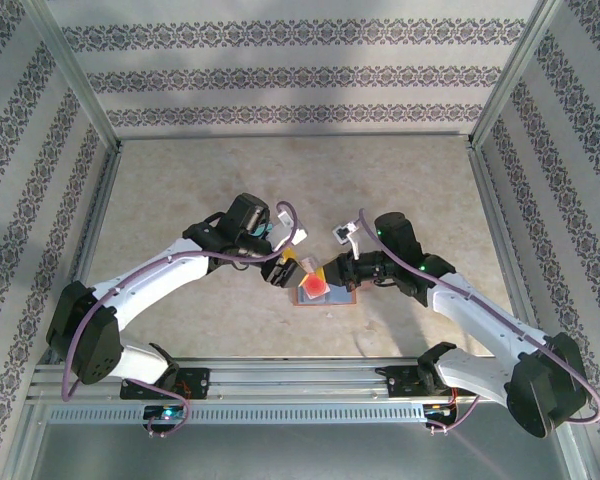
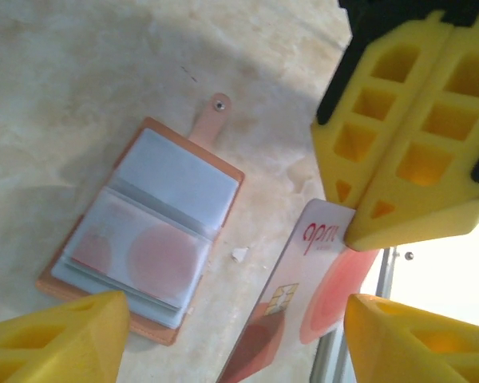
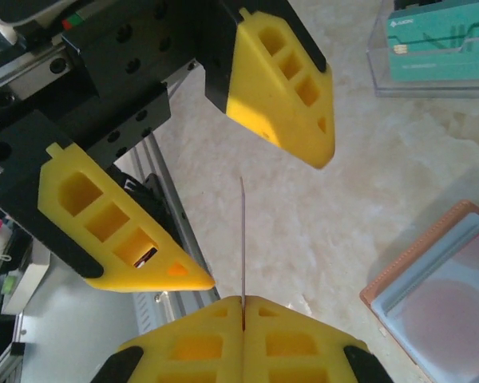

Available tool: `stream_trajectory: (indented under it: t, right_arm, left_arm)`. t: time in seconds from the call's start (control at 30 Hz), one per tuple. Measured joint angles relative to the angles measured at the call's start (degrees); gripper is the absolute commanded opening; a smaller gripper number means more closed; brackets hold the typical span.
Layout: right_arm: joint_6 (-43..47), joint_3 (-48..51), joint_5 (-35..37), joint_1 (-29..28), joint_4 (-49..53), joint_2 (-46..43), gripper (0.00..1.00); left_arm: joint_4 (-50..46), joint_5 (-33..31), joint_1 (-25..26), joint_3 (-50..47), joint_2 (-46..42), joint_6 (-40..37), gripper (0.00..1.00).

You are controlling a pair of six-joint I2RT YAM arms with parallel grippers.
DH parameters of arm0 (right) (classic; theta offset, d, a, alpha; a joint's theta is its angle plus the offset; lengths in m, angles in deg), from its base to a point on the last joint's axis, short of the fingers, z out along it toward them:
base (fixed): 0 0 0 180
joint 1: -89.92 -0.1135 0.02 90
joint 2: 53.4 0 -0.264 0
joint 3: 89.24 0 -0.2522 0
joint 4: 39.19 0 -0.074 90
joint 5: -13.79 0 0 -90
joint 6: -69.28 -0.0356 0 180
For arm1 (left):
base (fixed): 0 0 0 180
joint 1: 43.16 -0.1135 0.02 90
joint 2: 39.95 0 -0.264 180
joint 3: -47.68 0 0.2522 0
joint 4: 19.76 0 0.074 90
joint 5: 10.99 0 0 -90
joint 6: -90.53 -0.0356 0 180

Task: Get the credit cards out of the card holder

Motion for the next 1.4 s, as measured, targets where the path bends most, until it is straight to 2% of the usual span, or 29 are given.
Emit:
stream_trajectory:
  t: [0.1, 0.37, 0.4, 0.43, 0.47, 0.5, 0.57, 0.7, 0.97, 1.13, 1.4]
  right_arm:
    - [0.4, -0.5, -0.8, -0.3, 0.2, 0.3, 0.0]
    - [1.3, -0.6, 0.3, -0.3, 1.2, 0.7, 0.0]
    - [1.4, -0.6, 0.7, -0.3, 1.4, 0.7, 0.04]
    - [1.3, -0.6, 0.9, -0.3, 1.6, 0.5, 0.17]
    - [1.3, -0.6, 1.3, -0.3, 1.6, 0.2, 0.23]
    - [1.2, -0.5, 2.0, -0.3, 1.5, -0.3, 0.25]
    - [0.7, 0.0, 3.1, -0.2, 0.5, -1.9, 0.37]
    - [-1.6, 2.8, 4.8, 0.7, -3.0, -7.2, 0.51]
    - [-8.6, 11.0, 9.2, 1.2, -12.2, -13.8, 0.61]
    - [-15.5, 17.4, 12.2, 1.2, -22.3, -15.3, 0.64]
    - [-22.7, 21.4, 14.8, 0.4, -37.3, -14.0, 0.64]
  left_arm:
    - [-0.3, 2.1, 0.0, 0.0, 0.4, -0.8, 0.4]
    - [0.0, 6.1, -0.1, -0.5, 0.6, -0.7, 0.06]
    - [0.2, 6.7, -0.1, -0.9, 0.5, -0.5, 0.01]
    - [0.8, 6.9, -0.1, -1.3, 0.2, 0.0, 0.0]
    - [1.4, 7.1, -0.1, -1.7, -0.1, 0.3, 0.0]
    - [2.2, 7.3, -0.1, -2.1, -0.5, 0.7, 0.0]
    - [4.4, 7.0, 0.0, -3.6, -1.8, 1.9, 0.0]
    - [9.2, 3.9, -0.1, -7.7, -4.5, 5.5, 0.0]
    - [24.0, -0.2, -1.1, -16.4, -11.3, 16.5, 0.0]
    - [33.2, -1.4, -1.6, -19.2, -13.2, 23.5, 0.0]
    - [43.3, -0.3, -1.6, -21.7, -13.2, 31.5, 0.0]
